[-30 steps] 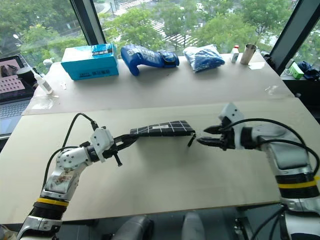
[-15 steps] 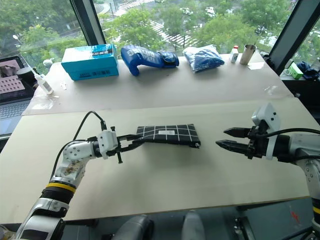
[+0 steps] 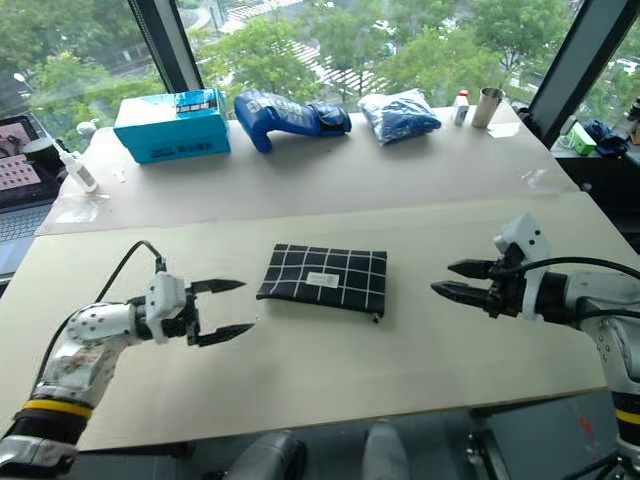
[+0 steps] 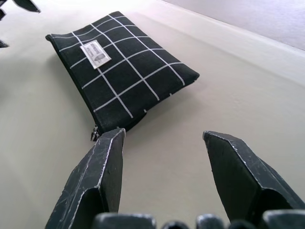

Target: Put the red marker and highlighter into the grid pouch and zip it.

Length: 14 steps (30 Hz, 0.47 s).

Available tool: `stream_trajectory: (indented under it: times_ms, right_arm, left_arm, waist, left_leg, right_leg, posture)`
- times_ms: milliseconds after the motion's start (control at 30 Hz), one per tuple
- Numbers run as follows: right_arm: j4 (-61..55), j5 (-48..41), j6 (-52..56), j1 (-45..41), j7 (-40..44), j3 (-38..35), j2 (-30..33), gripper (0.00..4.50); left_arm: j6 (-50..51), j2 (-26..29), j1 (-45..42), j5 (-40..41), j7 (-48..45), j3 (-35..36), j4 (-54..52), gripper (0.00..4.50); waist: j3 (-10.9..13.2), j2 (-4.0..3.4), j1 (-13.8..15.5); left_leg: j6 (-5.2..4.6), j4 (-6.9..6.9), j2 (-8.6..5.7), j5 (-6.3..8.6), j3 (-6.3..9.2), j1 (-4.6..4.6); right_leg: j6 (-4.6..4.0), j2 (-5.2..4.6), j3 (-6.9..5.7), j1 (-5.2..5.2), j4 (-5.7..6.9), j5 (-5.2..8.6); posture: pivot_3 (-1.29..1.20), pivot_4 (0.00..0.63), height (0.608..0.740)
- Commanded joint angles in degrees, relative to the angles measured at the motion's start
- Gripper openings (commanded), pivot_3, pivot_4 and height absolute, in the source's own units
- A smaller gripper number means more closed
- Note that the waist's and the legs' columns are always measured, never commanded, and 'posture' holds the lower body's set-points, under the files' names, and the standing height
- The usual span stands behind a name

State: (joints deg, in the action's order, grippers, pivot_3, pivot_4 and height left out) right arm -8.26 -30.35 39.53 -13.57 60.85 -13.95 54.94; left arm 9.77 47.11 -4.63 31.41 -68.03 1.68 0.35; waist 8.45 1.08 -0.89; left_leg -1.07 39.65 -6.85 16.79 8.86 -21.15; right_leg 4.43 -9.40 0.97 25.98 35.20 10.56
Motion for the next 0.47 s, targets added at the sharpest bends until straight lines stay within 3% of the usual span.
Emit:
stream_trajectory:
  times_ms: [33,167,267,467]
  right_arm:
    - [1.4,1.1,-3.0,-1.6,0.4,-0.7,0.9,2.96]
    - [3.1,2.8,-6.5,-1.0,0.1,-0.8,0.2,2.96]
    - [3.8,3.6,-8.2,-0.5,-0.1,-0.3,-0.5,2.96]
    - [4.7,4.4,-8.7,-1.5,-0.8,0.4,-1.4,2.96]
  left_arm:
    - [15.8,3.6,2.8,8.1,4.2,7.8,-3.5,4.17]
    - [22.9,2.3,3.2,12.8,10.7,16.4,-2.7,4.17]
    - [22.5,0.3,3.6,12.5,14.2,20.5,-2.5,4.17]
    - [22.6,-1.5,4.0,11.2,15.4,21.6,-3.7,4.17]
  waist:
    - [0.0,-0.06,0.0]
    - [0.1,-0.17,0.5]
    - [0.1,-0.17,0.4]
    - [0.1,-0.18,0.3]
  left_leg:
    - [0.00,0.00,0.01,0.00,-0.01,0.03]
    - [0.05,0.02,0.01,-0.03,-0.02,0.03]
    - [0.20,0.04,0.01,-0.09,-0.03,0.03]
    - [0.53,0.02,0.04,-0.21,-0.06,0.02]
  right_leg:
    - [0.00,0.02,0.00,0.00,0.02,0.00]
    - [0.00,0.00,-0.01,-0.04,-0.01,0.00]
    - [-0.01,-0.02,-0.01,-0.04,-0.01,-0.01]
    - [-0.03,-0.01,0.01,-0.04,-0.05,-0.02]
  posture:
    - [0.00,0.150,0.740]
    - [0.00,0.150,0.740]
    - [0.00,0.150,0.740]
    - [0.00,0.150,0.740]
